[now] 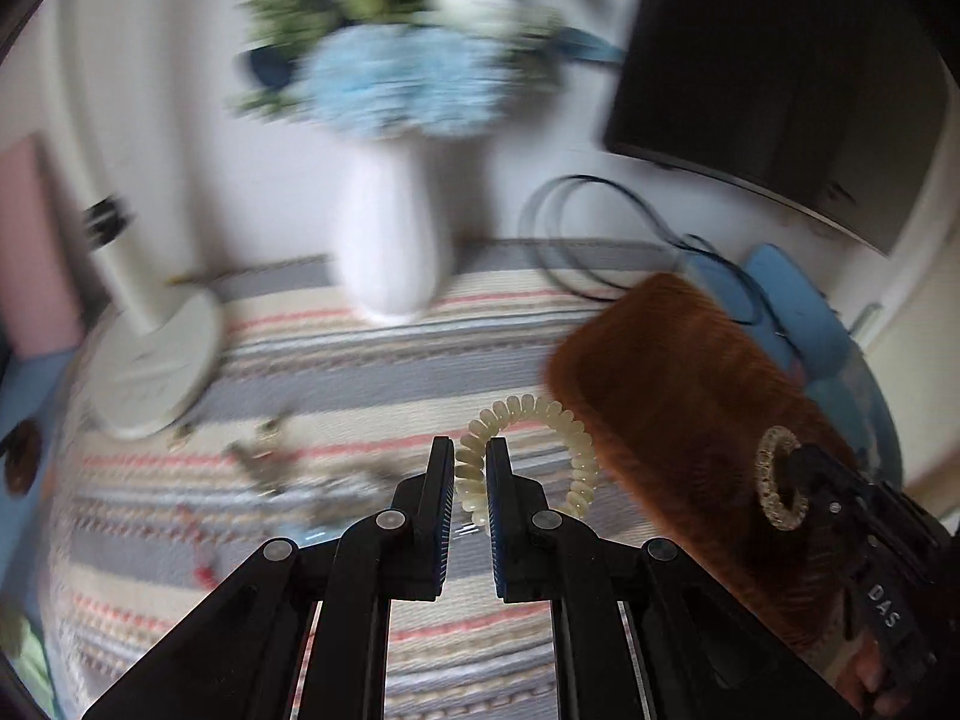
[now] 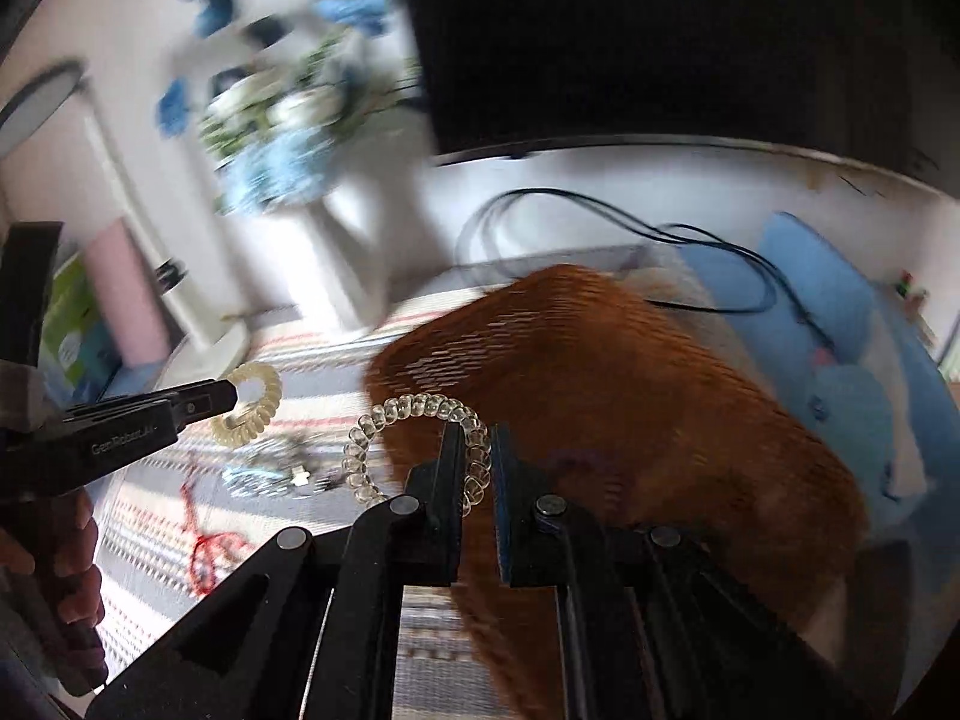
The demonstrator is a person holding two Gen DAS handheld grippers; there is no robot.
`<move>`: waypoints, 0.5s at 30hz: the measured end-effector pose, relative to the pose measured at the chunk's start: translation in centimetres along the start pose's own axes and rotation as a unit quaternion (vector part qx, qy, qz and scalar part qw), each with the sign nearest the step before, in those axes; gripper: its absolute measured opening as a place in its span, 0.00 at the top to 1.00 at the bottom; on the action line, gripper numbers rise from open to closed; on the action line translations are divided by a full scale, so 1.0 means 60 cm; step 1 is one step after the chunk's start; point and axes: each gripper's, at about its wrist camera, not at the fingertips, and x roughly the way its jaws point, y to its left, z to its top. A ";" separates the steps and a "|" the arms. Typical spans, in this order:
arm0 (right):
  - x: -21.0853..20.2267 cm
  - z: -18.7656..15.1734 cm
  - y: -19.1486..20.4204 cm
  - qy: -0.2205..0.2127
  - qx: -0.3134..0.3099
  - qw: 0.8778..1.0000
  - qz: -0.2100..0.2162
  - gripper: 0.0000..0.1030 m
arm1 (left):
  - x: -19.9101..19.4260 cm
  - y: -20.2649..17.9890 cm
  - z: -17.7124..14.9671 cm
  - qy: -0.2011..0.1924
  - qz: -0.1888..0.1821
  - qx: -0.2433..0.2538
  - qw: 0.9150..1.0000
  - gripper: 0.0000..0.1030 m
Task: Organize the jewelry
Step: 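Carry both held items into the wicker basket and open both tools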
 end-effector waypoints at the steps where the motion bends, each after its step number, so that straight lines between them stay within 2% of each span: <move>1: -0.002 0.000 -0.013 -0.001 0.007 1.000 -0.009 0.91 | 0.003 -0.014 0.003 0.001 -0.006 0.007 1.000 0.90; 8: -0.013 -0.001 -0.113 0.000 0.070 0.995 -0.070 0.91 | 0.041 -0.132 0.018 0.018 -0.054 0.068 0.996 0.90; 15: -0.003 -0.015 -0.172 0.016 0.097 0.990 -0.102 0.91 | 0.110 -0.179 0.008 0.064 -0.051 0.090 0.993 0.90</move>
